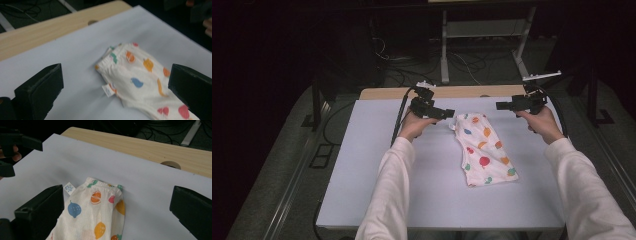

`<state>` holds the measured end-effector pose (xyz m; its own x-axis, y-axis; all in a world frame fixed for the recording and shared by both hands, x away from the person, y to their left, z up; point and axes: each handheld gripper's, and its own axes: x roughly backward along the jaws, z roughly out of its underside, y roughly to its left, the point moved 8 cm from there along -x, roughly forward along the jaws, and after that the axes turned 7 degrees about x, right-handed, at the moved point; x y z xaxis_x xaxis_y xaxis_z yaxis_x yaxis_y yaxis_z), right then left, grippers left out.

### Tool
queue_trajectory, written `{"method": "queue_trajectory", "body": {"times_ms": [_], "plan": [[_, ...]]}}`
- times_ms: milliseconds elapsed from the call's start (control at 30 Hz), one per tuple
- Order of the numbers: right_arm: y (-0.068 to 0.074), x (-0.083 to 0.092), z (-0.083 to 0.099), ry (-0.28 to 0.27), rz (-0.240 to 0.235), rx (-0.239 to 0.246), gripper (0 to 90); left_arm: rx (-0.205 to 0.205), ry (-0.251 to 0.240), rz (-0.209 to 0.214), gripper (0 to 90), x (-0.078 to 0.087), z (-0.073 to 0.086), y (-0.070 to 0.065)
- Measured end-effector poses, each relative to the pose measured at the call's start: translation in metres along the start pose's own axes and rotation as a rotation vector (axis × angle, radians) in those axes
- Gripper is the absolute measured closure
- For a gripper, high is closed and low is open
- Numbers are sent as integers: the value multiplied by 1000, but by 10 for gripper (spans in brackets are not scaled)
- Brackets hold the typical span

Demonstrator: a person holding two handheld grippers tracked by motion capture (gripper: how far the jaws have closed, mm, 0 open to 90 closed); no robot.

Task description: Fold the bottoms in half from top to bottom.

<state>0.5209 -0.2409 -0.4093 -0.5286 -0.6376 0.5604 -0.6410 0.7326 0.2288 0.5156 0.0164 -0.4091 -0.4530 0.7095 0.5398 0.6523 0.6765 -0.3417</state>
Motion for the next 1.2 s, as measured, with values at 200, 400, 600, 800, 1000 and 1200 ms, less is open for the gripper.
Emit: {"method": "queue_trajectory", "body": {"times_ms": [200,400,600,800,1000,1200], "plan": [[-8,-10,5,1,2,-10,0,35,-25,5,1,-7,1,13],[-12,-24,13,38,-10,-37,0,79,9,-1,0,-20,11,20],[-12,-37,21,77,-2,-47,0,91,57,2,0,-37,21,18],[-13,-45,29,77,21,-46,57,122,87,8,0,-52,33,19],[-17,-52,44,61,-5,-98,86,159,106,36,18,-61,42,19],[-20,-57,52,52,-19,-132,94,191,114,50,77,-68,50,22]]}}
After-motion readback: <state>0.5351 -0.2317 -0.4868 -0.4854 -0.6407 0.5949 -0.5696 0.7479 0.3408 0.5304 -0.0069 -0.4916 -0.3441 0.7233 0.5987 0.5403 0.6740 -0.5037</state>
